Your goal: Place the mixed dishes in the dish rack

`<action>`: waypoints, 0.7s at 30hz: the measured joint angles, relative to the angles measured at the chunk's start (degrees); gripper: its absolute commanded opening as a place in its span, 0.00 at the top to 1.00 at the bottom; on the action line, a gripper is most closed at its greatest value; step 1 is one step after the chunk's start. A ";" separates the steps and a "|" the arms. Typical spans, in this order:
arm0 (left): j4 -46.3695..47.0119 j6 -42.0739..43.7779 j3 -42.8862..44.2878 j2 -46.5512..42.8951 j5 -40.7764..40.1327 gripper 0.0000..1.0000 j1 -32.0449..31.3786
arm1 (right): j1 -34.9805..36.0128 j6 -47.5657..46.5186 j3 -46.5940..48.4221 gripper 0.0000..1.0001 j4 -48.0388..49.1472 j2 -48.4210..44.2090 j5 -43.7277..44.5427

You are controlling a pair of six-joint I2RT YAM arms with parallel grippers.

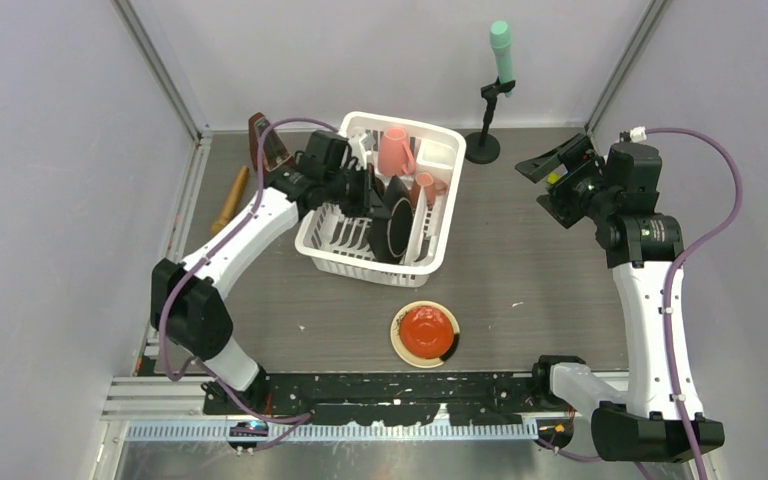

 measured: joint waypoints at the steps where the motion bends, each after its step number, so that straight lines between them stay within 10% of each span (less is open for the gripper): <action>1: 0.31 0.13 -0.26 0.00 -1.22 1.00 -0.76 | 0.11 0.02 0.00 0.10 0.02 0.00 0.00; 9: 8.09 -0.28 -7.82 -5.25 -13.84 0.96 -8.00 | 0.50 0.04 0.00 0.10 0.02 0.00 0.33; 16: 12.07 -2.51 -11.69 -7.74 -18.88 0.27 -10.47 | 0.55 0.04 0.00 0.07 0.13 0.04 0.37; 21: 11.87 -4.17 -11.58 -7.74 -18.88 0.20 -10.51 | 0.66 -0.13 0.02 0.05 -0.02 0.63 0.39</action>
